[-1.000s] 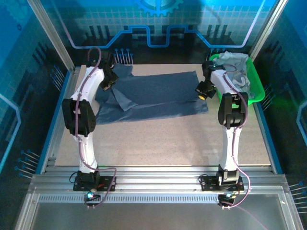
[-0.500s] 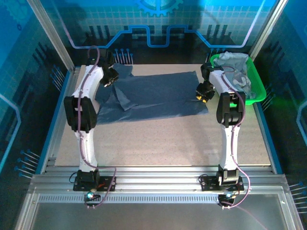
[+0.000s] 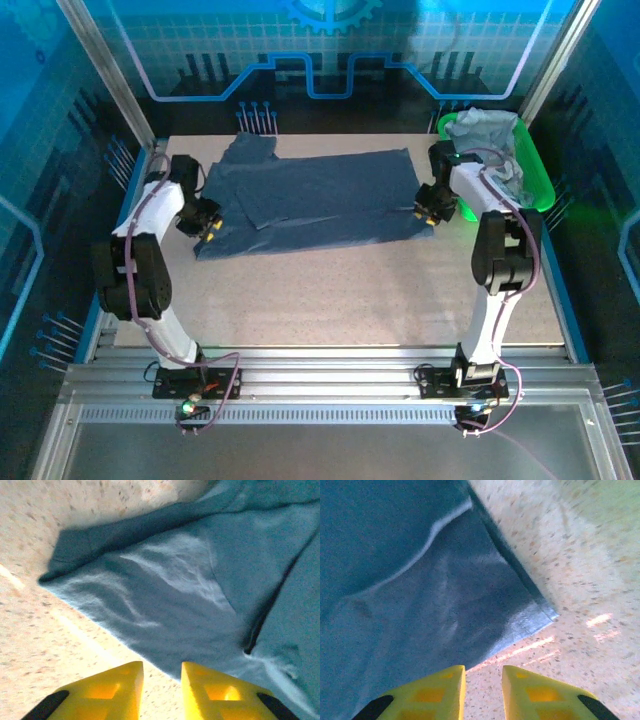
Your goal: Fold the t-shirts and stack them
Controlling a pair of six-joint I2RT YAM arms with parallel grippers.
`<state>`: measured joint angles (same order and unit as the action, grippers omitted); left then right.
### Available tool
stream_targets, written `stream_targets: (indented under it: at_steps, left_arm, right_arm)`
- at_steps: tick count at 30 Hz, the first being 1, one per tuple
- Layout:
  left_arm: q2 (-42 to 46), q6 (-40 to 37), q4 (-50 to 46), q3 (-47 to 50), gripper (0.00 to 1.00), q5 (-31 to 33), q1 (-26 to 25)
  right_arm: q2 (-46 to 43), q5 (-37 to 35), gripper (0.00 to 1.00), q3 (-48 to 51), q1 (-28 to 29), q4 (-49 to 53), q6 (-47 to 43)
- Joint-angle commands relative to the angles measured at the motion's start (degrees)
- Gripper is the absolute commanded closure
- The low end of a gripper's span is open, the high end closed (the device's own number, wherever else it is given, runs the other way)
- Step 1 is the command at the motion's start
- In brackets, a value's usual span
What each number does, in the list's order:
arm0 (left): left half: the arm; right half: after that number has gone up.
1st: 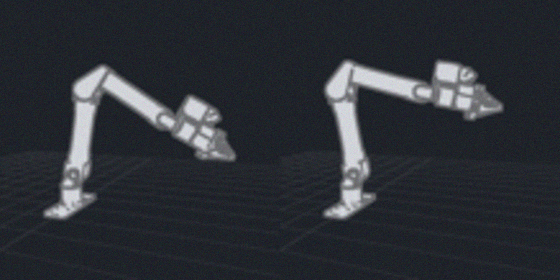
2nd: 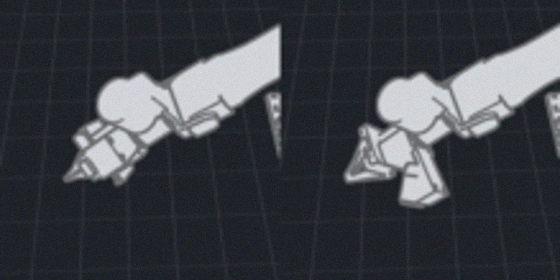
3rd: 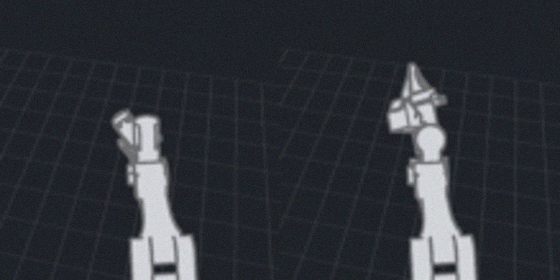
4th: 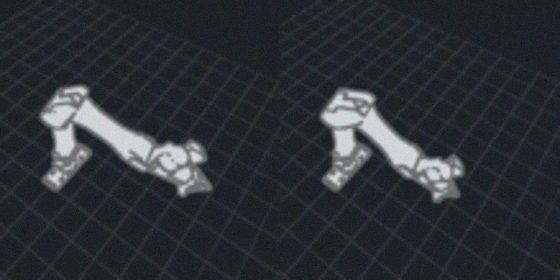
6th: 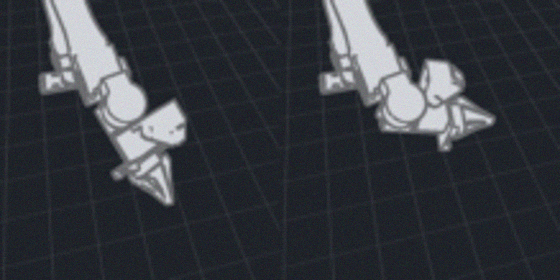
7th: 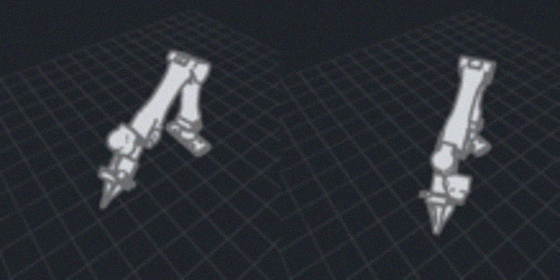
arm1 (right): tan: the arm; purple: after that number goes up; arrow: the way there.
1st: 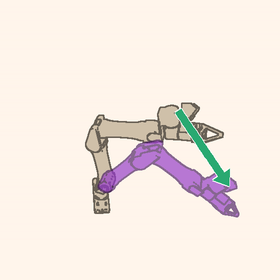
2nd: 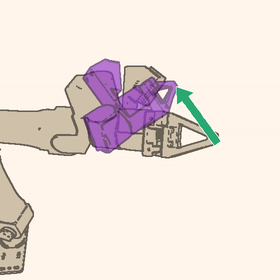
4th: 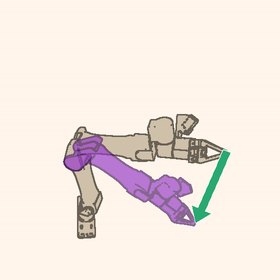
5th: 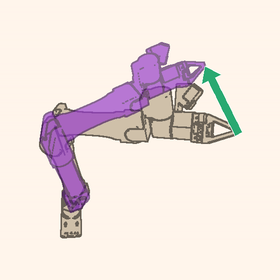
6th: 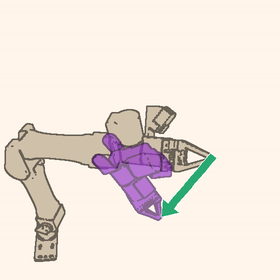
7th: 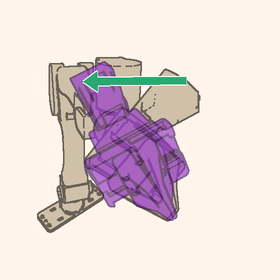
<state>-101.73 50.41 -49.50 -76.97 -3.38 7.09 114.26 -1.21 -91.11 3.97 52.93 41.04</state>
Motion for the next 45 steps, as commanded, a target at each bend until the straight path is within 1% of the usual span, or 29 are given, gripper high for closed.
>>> stream_targets:
  at_steps: [1,4,6,10,13,15,19,23,29,32,35,38,42,44,45]
  left_arm:
    - [-4.3,4.0,7.6,0.2,0.77,-3.9,0.1]
    - [-8.5,4.4,5.3,-1.8,0.79,-1.2,0.2]
    - [-10.3,4.0,4.6,-1.7,0.81,1.6,0.3]
    - [-11.7,3.3,3.3,-0.7,0.84,5.1,1.8]
    - [-12.8,0.8,2.8,-1.0,0.84,6.8,3.4]
    - [-13.5,-2.2,2.2,-2.3,0.84,8.5,3.6]
    - [-13.5,-5.6,1.5,-3.9,0.84,8.3,3.3]
    - [-10.9,-5.4,1.5,-1.6,0.84,7.7,2.5]
    - [-7.3,-2.4,2.9,5.6,0.84,5.5,1.1]
    - [-5.4,-0.1,2.1,9.8,0.84,6.8,0.9]
    - [-1.5,2.5,1.7,15.1,0.83,9.8,1.1]
    - [1.6,4.3,2.1,19.2,0.83,9.8,1.7]
    - [4.0,4.7,0.7,20.6,0.83,11.2,1.9]
    - [5.8,4.5,0.2,19.9,0.82,12.0,1.8]
    - [7.2,4.2,0.0,19.2,0.79,12.1,1.4]
  right_arm:
    - [3.5,2.5,0.75,0.8,1.7,-3.5,-1.3]
    - [6.5,1.1,0.76,-1.0,1.8,-1.0,-0.4]
    - [8.2,-1.2,0.76,-2.3,1.8,1.1,0.0]
    - [11.3,-5.3,0.75,-4.9,1.6,5.3,-1.0]
    - [12.5,-5.9,0.74,-5.6,1.2,7.2,-1.9]
    - [12.2,-6.3,0.73,-4.8,1.2,7.1,-2.3]
    - [12.3,-5.9,0.73,-3.8,1.7,7.3,-2.7]
    - [11.7,-6.1,0.73,-2.4,2.2,7.5,-2.0]
    - [8.3,-6.7,0.73,2.6,2.6,7.5,-0.4]
    - [4.9,-8.3,0.72,6.4,2.7,7.6,0.6]
    - [1.2,-8.6,0.71,11.1,2.5,7.7,1.6]
    - [-2.7,-7.1,0.71,16.6,2.5,7.4,3.0]
    - [-9.1,-4.3,0.69,24.7,3.2,5.7,5.9]
    - [-11.3,-3.8,0.67,25.9,3.7,5.4,6.6]
    - [-13.0,-4.0,0.65,26.0,4.1,5.4,6.9]
